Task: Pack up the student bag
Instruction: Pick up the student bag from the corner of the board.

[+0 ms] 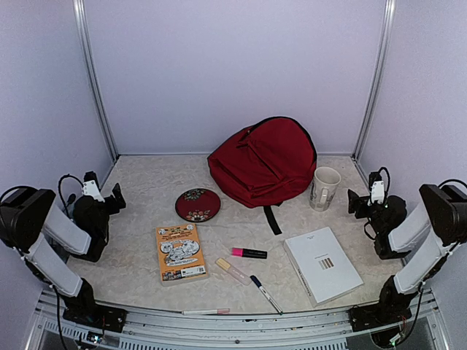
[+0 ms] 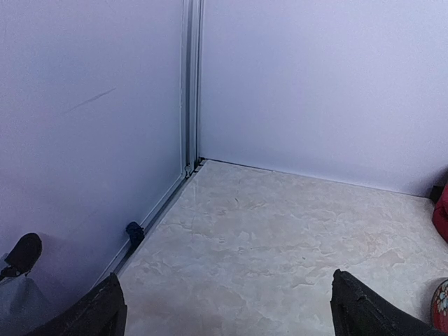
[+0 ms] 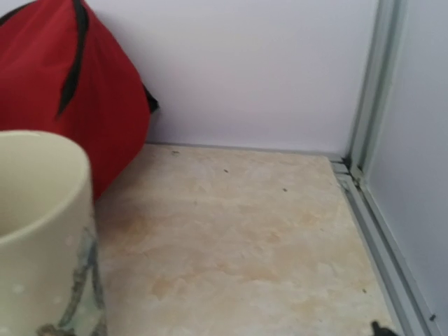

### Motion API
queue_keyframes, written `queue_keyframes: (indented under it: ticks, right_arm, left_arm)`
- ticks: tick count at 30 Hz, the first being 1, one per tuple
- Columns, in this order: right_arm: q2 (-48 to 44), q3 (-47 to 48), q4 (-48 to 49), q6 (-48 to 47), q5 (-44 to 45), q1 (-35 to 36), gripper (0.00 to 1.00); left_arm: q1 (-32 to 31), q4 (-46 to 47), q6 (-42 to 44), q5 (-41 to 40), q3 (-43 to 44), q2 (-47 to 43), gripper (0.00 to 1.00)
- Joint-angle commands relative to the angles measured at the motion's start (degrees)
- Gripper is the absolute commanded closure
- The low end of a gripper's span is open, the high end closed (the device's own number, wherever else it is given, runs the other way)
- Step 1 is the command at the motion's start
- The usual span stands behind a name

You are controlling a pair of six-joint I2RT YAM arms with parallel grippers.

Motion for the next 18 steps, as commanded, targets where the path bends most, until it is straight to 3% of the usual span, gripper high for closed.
queue_keyframes:
  ticks: [1,8,11,13,16,18]
  right_arm:
    - [-0.6,0.9,-0.5,-1.1,-1.1,0.8,0.0]
    - [-0.8,1.3,-1.0,-1.2,-1.5,0.8,0.0]
    - [-7.4,5.9,-15.5,0.4,0.4,0.2,0.0]
    - [-14.8,10.8,-26.4,3.2,3.4,-0.2,0.0]
    - [-23.2,17.5,-33.8,6.3,0.5,-0.8,0.0]
    - [-25.7,25.0,-40.9,8.5,-6.5,-0.7,0.0]
  left_arm:
    - [0.8,-0.5,-0.4,1.5,1.0,-0.1,0.01]
    - [0.6,-2.7,1.2,4.8,1.8,-1.8,0.01]
    - [-3.5,-24.3,3.5,-0.1,11.2,-7.4,0.01]
    - [-5.3,-35.9,-0.8,-3.5,20.4,-9.3,0.01]
    - [-8.9,-42.3,-3.0,-1.4,27.5,-12.4,0.01]
    - [-13.3,-47.1,-4.0,1.2,33.1,-13.6,0.01]
